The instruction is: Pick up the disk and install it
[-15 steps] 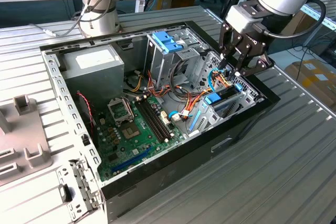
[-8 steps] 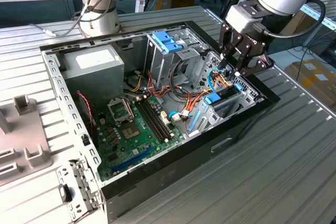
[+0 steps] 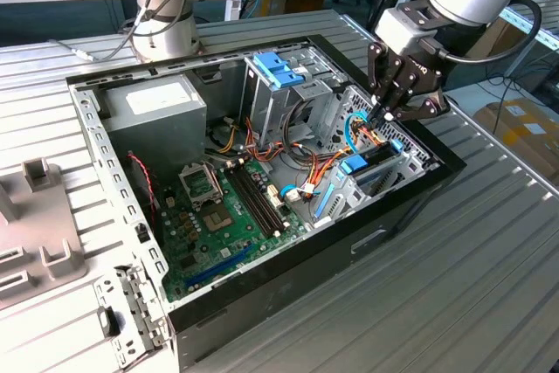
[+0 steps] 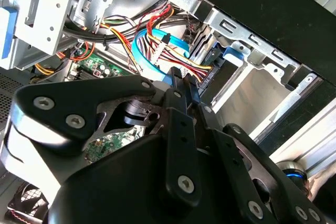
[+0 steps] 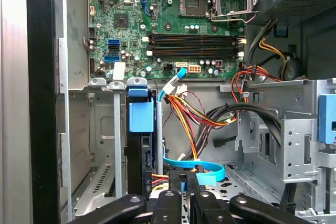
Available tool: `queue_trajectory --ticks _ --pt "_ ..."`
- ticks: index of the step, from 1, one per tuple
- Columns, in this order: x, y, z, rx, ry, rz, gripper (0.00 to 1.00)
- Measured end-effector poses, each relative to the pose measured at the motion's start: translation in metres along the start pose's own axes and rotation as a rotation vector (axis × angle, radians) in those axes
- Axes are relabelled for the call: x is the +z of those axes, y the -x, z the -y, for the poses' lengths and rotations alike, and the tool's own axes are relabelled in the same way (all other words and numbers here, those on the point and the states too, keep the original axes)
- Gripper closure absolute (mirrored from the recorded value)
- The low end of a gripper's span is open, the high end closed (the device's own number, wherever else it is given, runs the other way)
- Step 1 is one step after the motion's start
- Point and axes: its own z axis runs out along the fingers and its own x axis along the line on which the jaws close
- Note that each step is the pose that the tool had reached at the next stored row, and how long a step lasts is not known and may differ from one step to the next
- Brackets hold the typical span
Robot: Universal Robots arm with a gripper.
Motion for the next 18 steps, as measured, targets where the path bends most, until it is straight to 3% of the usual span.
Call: queue_trajectory --ticks 12,18 --pt "-0.0001 -0.0002 0.0 0.0 0.0001 -0.0002 0.84" --pt "0.0002 -0.0083 -0.0009 0.0 0.0 0.0017 0.84"
